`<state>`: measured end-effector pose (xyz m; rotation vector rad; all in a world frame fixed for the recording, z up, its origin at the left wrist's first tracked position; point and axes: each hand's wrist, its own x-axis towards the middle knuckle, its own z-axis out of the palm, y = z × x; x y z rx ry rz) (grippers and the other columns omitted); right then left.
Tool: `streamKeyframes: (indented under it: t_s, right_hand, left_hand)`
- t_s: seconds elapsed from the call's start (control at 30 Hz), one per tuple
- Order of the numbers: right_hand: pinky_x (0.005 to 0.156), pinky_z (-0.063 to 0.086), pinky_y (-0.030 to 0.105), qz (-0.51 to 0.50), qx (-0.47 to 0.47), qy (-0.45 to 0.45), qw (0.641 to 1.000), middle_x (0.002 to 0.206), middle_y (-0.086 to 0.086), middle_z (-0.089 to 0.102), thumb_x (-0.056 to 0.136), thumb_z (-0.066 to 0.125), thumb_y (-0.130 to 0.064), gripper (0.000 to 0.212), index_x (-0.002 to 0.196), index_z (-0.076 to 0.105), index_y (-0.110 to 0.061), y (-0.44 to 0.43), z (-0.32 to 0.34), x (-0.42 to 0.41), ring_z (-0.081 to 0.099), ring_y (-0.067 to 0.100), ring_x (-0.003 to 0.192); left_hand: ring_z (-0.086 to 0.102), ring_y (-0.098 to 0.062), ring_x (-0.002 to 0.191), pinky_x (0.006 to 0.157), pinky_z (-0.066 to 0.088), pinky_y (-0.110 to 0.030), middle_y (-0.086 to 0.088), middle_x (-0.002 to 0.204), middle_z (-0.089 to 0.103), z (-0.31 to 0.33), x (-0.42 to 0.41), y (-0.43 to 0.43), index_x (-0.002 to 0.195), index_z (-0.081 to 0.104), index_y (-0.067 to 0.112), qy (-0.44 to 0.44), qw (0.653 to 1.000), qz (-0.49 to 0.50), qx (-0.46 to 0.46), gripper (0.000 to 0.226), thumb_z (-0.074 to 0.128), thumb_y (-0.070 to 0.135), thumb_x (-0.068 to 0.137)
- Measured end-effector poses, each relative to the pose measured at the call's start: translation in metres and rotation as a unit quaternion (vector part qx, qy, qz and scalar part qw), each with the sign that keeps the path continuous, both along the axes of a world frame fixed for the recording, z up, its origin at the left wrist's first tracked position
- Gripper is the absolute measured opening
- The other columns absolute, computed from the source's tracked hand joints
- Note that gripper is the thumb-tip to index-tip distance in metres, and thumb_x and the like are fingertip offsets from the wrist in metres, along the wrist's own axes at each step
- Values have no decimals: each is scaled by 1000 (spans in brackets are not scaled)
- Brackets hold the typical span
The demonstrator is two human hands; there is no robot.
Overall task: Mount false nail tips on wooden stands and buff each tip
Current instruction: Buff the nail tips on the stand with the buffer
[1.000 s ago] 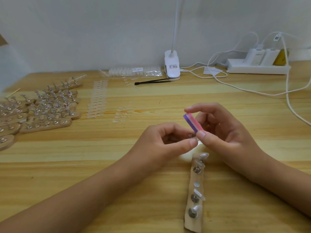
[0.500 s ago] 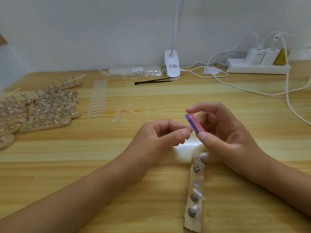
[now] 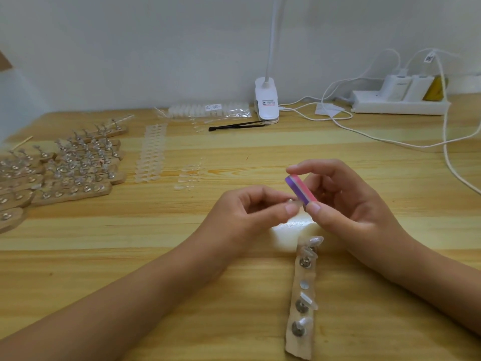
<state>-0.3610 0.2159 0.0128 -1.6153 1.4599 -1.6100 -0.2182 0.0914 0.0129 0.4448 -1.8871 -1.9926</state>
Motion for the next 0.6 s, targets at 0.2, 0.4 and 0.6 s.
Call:
streamKeyframes:
  t_s: [0.2,0.4,0.6]
  right_hand:
    - [70,40,13,3,-2,-1,1000,79,0,51,86,56,-2,39,120,58,-22,0,-1,0,47,6,70]
    - [70,42,14,12,-3,-13,1000,80,3,50,85,61,-12,37,119,57,-23,1,-1,1,47,10,71]
    - [69,42,14,7,3,-13,1000,80,-3,50,86,61,-6,39,120,58,-25,0,-2,1,47,10,71]
  left_hand:
    - [63,-3,77,73,48,-14,7,81,71,0,0,-1,87,78,22,2,1000,6,8,22,75,37,71]
    - [61,-5,74,72,49,-15,4,78,69,-1,-1,-5,84,78,22,-6,1000,10,21,14,76,32,73]
    - [60,-5,68,67,51,-14,0,78,69,2,-4,-8,78,78,16,26,990,45,130,12,75,25,73]
